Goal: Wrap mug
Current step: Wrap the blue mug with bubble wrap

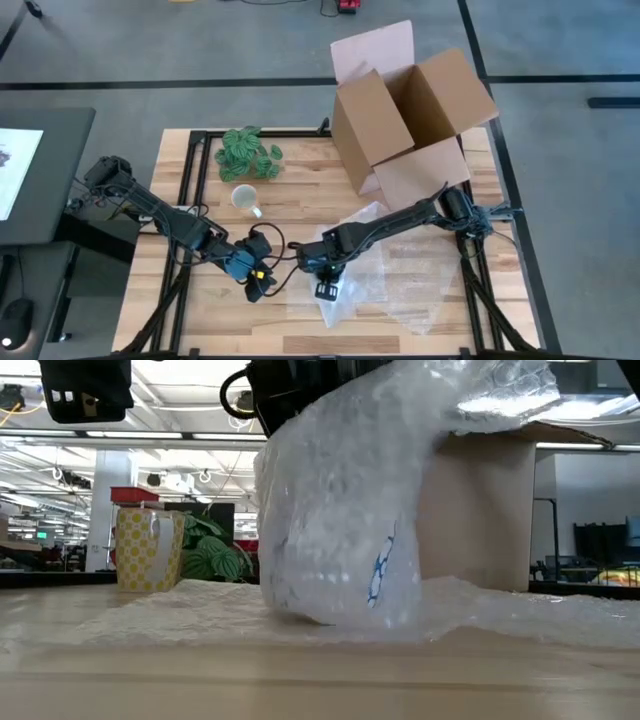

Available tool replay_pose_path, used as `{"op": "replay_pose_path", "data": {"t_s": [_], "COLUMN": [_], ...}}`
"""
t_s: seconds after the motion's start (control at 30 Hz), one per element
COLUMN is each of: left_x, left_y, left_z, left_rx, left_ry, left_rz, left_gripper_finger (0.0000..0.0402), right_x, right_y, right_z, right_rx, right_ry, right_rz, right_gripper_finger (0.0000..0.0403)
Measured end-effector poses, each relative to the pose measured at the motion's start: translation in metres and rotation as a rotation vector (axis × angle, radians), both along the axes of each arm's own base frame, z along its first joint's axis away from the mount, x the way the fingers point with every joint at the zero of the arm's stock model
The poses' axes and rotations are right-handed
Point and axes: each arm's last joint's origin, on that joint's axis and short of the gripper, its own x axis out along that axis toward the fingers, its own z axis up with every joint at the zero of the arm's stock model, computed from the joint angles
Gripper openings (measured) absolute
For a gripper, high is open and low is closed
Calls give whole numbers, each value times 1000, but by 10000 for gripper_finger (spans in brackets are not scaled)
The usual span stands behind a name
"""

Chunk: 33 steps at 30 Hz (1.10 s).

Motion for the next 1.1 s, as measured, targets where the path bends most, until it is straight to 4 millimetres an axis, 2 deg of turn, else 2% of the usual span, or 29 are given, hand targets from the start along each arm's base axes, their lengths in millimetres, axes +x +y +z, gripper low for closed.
{"op": "replay_pose_path", "data": {"t_s": [0.23,0.43,0.93,1.1], "left_x": [0,1,1,1], "left_y": [0,0,-1,-1], "left_z": [0,1,1,1], "left_rx": [-1,-4,-8,-9], "left_ry": [-3,-9,-16,-17], "left_rz": [-1,-1,-1,-1], "left_gripper_finger": [150,150,150,150], "right_x": [-3,-1,8,9], "right_y": [-2,-1,-4,-5], "right_z": [-17,-13,41,71], "right_rx": [-25,-18,-14,-11], "right_ry": [-13,-33,-45,-68], "right_rz": [-60,-65,-76,-65], "right_gripper_finger": [0,0,0,0]}}
